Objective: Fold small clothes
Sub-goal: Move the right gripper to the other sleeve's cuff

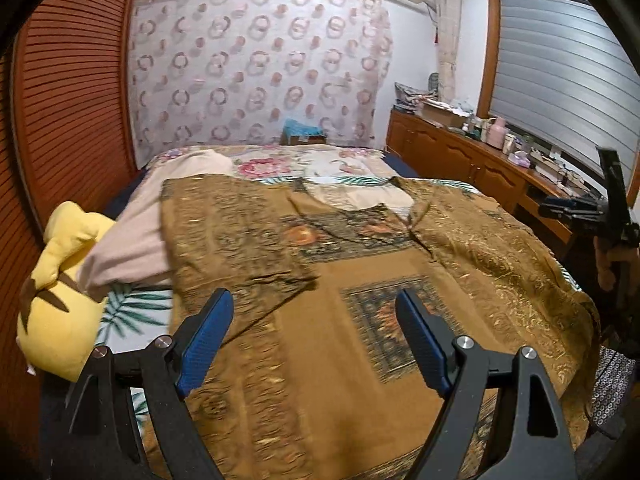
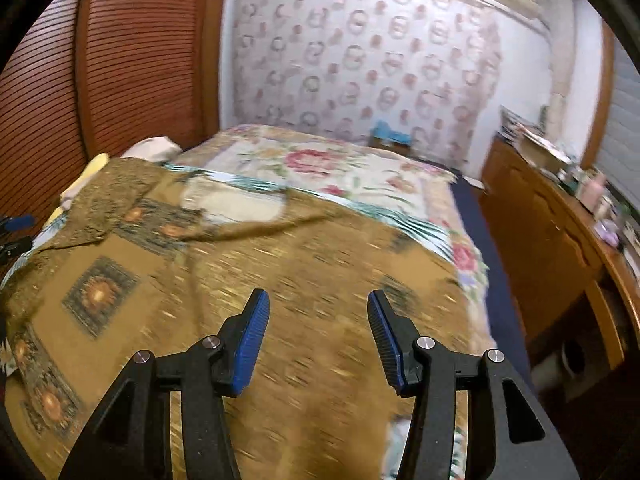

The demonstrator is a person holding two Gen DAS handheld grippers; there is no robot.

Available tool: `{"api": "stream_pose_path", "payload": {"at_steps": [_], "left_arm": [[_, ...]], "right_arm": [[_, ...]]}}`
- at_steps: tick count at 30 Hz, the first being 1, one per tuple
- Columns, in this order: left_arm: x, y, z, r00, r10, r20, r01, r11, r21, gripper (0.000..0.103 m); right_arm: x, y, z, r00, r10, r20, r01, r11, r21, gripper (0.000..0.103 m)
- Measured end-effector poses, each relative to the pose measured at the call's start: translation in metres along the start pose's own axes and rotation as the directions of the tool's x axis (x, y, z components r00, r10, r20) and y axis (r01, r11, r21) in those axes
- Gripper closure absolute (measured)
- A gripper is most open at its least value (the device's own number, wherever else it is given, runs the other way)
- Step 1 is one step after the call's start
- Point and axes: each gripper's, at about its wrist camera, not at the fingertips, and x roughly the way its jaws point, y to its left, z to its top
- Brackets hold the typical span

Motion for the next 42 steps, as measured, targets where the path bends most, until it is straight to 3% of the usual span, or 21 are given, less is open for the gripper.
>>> {"api": "stream_pose_path", "payload": {"at_steps": [5, 15, 33, 36, 38, 42], "left_arm": [[0.008, -0.02, 0.005, 1.0, -0.023, -0.018, 0.024, 0.999, 0.027, 0.019], [0.025, -0.049, 0.009, 0.996, -0.064, -0.061, 0.068, 0.995, 0.071, 0.019], [0.05, -0.086, 0.014, 0.988, -0.089, -0.127, 0.105, 0.987, 0.123, 0.019], [0.055, -0.088, 0.013, 0.986, -0.086, -0.143, 0.104, 0.987, 0.123, 0.019], [0.058, -0.089, 0.011, 0.984, -0.082, -0.156, 0.101, 0.987, 0.122, 0.019], [0.064, -0.09, 0.006, 0.982, -0.062, -0.181, 0.084, 0.989, 0.119, 0.019]], "right_arm": [[0.003, -0.035, -0.032, 0.997, -0.052, -0.055, 0.056, 0.995, 0.079, 0.05], [0.017, -0.053, -0.058, 0.984, -0.074, -0.162, 0.103, 0.979, 0.178, 0.05], [0.038, -0.098, -0.033, 0.973, 0.104, -0.208, -0.029, 0.943, 0.332, 0.05], [0.037, -0.099, -0.036, 0.971, 0.122, -0.206, -0.05, 0.945, 0.323, 0.05], [0.034, -0.098, -0.038, 0.971, 0.131, -0.199, -0.065, 0.949, 0.31, 0.058], [0.03, -0.09, -0.037, 0.975, 0.092, -0.2, -0.042, 0.97, 0.24, 0.061]]}}
